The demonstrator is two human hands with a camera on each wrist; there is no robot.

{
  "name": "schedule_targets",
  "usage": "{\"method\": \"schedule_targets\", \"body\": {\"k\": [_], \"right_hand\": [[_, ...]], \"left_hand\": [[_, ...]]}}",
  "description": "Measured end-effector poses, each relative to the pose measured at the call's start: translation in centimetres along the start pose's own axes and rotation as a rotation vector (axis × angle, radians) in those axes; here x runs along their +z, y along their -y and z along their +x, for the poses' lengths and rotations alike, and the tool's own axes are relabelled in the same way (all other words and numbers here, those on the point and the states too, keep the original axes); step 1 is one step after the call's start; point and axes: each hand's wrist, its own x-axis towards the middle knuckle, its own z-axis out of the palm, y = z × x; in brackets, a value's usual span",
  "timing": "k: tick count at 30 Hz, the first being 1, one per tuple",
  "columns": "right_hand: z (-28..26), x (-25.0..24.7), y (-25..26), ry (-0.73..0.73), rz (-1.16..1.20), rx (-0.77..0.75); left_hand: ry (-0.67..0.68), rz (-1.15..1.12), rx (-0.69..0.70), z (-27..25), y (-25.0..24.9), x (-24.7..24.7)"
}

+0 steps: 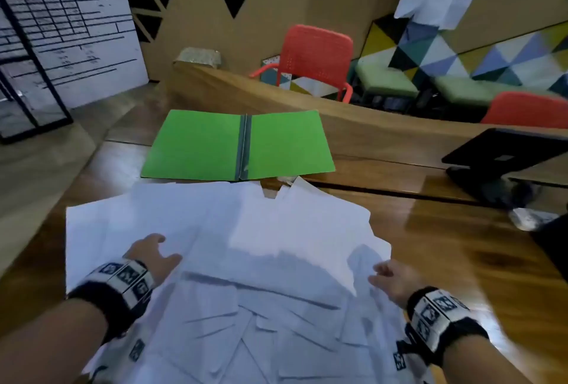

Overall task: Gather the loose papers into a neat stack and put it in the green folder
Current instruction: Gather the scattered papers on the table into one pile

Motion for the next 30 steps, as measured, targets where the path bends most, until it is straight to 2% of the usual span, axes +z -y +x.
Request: {"method": "schedule_targets", "body": {"k": [2,4,7,10,15,17,21,25,27,30], "right_hand": [[1.5,0.9,1.0,-0.007,-0.027,0.089],[2.4,1.6,2.2,-0.01,-0.015,0.135],[3.3,3.1,3.3,-0.03,-0.003,0.177],[3.5,3.5,3.7,-0.031,0.019,0.135],[4.2,2.2,1.0,0.026,0.132,0.096],[5.2,1.8,-0.7,0.073,0.1,0.086],[3.7,1.8,1.0,0.148,0.087,0.098],[2.3,3.2,3.7,0.185,0.134,0.08],[2.0,4.2,4.5,0.226,0.187,0.044],[1.3,5.2,4.2,0.199,0.109,0.007]], "left_hand": [[0.018,-0.028,-0.149,1.0,-1.6,0.5],[0.056,-0.097,-0.177,1.4,-3.4,0.9],[0.128,-0.085,-0.105,1.6,-4.7,2.7],[0.202,-0.057,-0.036,1.5,-5.1,3.5],[0.293,0.169,0.127,2.0,-4.1,1.0],[0.313,0.248,0.154,2.2,-4.2,-0.2],[0.218,0.294,0.279,3.0,-5.7,-1.1],[0.134,0.176,0.441,3.3,-8.7,1.0],[0.107,0.096,0.454,2.7,-10.2,2.3],[0.023,-0.081,0.399,2.2,-10.4,3.2]]}}
